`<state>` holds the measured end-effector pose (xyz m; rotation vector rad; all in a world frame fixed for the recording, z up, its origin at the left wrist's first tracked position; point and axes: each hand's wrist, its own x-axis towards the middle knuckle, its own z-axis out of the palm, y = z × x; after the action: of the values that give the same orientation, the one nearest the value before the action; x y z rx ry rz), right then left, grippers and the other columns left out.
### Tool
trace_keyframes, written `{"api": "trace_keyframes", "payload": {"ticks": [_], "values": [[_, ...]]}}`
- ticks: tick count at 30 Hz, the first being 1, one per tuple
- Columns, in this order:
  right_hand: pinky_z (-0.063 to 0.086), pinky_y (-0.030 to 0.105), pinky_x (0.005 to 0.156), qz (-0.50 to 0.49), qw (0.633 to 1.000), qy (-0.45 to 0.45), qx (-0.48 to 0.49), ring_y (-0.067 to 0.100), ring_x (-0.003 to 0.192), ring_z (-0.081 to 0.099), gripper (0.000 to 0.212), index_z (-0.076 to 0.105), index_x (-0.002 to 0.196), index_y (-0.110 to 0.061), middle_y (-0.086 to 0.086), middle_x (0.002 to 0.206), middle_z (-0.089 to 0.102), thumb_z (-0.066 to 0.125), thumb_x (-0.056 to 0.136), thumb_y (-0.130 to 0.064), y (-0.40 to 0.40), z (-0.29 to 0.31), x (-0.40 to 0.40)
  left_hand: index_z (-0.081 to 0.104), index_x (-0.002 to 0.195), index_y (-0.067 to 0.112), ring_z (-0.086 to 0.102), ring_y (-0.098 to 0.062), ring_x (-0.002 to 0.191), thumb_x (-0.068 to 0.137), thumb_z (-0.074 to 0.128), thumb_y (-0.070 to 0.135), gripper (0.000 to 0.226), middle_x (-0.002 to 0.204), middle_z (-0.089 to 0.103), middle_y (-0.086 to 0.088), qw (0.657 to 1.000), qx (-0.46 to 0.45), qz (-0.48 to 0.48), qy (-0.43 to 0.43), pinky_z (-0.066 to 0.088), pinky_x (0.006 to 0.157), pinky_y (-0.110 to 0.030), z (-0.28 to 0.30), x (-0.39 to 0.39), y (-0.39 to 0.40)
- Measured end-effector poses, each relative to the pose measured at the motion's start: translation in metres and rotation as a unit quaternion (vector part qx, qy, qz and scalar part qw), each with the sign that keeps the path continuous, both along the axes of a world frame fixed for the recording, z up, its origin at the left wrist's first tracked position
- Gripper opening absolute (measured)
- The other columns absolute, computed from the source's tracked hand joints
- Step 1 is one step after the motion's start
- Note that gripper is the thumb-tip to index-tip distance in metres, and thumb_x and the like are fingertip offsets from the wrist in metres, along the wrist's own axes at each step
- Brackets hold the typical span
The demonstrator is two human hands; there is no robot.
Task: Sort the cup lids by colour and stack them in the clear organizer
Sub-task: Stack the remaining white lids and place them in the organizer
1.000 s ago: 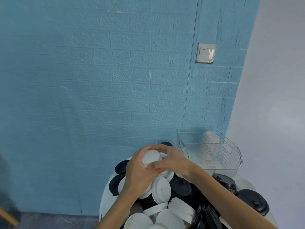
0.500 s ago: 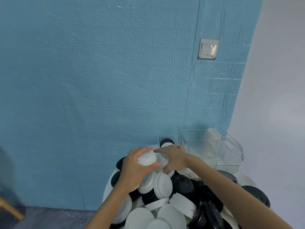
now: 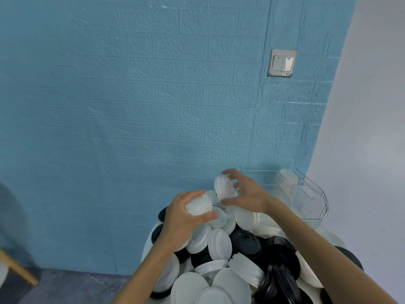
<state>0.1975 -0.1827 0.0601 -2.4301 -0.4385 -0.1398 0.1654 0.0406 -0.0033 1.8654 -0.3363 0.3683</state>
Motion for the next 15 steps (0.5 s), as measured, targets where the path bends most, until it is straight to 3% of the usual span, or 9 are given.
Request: {"api": "trace_keyframes", "payload": {"ticks": [3,6,11,15], "values": [[0.052,0.018,0.082,0.022,0.991,0.036,0.124,-0.001,0.088,0.065,0.057,0.05,0.126,-0.031,-0.007,0.123,0.058,0.084,0.081,-0.021,0.0,0.016,-0.026,0.068,0.112,0.052,0.054,0.015,0.108,0.054,0.09,0.058,0.062,0.117,0.062,0.022,1.0,0.002,0.002,-0.008,0.041,0.09,-0.005,0.007,-0.008,-0.01],[0.052,0.018,0.081,0.07,0.99,0.046,0.113,0.002,0.092,0.067,0.053,0.059,0.124,-0.035,-0.009,0.119,0.065,0.085,0.08,-0.022,0.006,0.018,-0.045,0.065,0.108,0.053,0.06,0.008,0.104,0.063,0.094,0.047,0.054,0.11,0.066,0.022,0.999,0.003,0.021,-0.031,0.048,0.089,-0.018,0.012,-0.015,-0.022],[0.053,0.027,0.098,0.062,0.997,0.034,0.042,0.0,0.099,0.066,0.066,0.061,0.131,-0.041,-0.021,0.123,0.064,0.086,0.07,-0.04,0.011,0.019,-0.061,0.044,0.144,0.045,0.063,-0.002,0.109,0.052,0.097,0.047,0.106,0.117,0.066,0.019,1.0,-0.002,0.0,-0.003,0.051,0.089,-0.017,0.014,-0.029,-0.033],[0.056,0.032,0.092,0.043,0.998,0.035,0.04,0.007,0.093,0.07,0.075,0.06,0.12,-0.042,-0.021,0.114,0.066,0.086,0.053,-0.065,0.011,0.021,-0.073,0.04,0.148,0.047,0.061,-0.005,0.117,0.05,0.097,0.051,0.114,0.125,0.064,0.017,1.0,0.017,-0.007,0.001,0.052,0.1,-0.029,0.017,-0.044,-0.04]]}}
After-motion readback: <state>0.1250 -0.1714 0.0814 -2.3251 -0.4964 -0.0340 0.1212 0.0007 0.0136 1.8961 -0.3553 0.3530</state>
